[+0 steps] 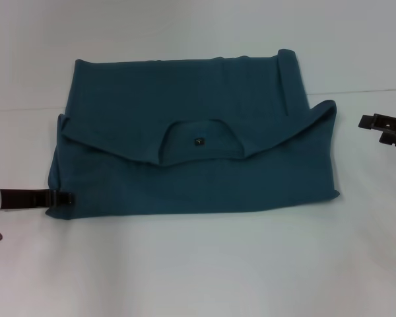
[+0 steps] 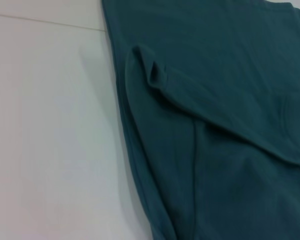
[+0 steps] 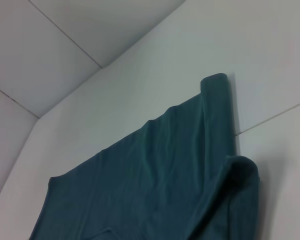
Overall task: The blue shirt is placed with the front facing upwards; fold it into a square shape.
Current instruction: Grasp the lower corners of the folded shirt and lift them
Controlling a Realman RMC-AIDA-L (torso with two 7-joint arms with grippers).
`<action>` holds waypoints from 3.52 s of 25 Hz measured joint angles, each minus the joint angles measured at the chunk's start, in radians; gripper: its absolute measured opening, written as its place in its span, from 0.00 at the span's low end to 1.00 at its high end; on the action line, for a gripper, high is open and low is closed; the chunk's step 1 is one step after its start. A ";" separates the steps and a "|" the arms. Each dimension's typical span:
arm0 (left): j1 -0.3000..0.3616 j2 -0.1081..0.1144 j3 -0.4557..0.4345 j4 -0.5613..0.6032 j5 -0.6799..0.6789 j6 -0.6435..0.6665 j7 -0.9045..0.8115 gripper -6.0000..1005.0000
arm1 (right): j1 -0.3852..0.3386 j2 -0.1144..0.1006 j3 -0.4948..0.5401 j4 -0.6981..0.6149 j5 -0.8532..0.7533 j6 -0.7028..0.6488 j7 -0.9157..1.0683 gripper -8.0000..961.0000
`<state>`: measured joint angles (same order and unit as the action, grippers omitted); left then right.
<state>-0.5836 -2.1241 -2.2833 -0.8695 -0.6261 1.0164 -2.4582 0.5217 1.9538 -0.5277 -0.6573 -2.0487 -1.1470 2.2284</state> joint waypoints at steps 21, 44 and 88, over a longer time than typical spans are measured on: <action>0.070 -0.022 -0.020 -0.136 -0.015 0.023 0.000 0.01 | -0.010 -0.010 0.010 0.004 0.004 -0.043 0.012 0.87; 0.059 -0.012 -0.039 -0.049 0.006 -0.001 -0.074 0.59 | -0.011 -0.010 0.011 0.001 0.004 -0.046 0.013 0.87; 0.005 0.015 -0.040 0.003 -0.056 0.041 0.003 0.03 | -0.022 -0.012 0.011 0.007 0.003 -0.069 0.028 0.87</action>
<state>-0.5789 -2.1086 -2.3229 -0.8661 -0.6825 1.0574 -2.4549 0.4999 1.9418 -0.5167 -0.6503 -2.0458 -1.2156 2.2565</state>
